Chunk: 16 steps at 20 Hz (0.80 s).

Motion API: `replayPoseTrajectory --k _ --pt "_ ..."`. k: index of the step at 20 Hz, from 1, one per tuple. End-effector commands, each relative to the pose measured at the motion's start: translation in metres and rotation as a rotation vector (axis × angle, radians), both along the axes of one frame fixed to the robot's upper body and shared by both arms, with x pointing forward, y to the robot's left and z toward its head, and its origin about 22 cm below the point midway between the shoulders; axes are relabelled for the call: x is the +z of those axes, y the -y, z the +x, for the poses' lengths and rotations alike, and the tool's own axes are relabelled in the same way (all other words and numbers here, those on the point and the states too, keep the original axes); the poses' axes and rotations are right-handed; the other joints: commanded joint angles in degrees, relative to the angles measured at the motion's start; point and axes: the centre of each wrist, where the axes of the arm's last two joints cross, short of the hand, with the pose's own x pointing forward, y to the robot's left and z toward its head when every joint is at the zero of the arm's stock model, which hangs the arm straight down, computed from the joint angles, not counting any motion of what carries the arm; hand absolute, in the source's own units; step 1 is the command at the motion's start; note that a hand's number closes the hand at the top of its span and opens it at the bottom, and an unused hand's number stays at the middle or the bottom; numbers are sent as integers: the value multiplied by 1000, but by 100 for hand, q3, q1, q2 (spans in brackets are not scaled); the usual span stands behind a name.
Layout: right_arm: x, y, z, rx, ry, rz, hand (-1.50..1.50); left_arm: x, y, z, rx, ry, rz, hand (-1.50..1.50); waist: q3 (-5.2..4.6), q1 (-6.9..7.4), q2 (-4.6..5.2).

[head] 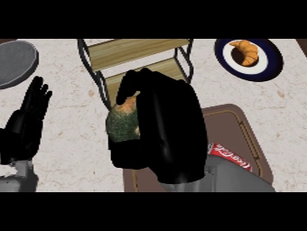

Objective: Pick the squash from the tray and place it in the tiered shelf

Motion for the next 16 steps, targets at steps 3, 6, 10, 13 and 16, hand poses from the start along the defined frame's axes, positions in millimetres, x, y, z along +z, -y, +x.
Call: replayPoseTrajectory --k 3,6,10,13,16 --pt "14 1 47 -137 -42 47 150 -7 8 -2 -14 2 11 0 2 27 21" --pt "15 6 74 -148 -31 81 150 12 -1 -1 -16 2 -9 0 4 54 29" --pt "-17 5 89 -151 -17 103 150 11 3 2 -17 -11 3 0 4 32 25" --pt "-31 10 108 -152 -18 107 150 -7 17 -20 -13 18 4 0 4 49 25" --pt "-38 -1 131 -173 18 129 150 -6 -5 -9 -7 11 3 0 1 107 44"
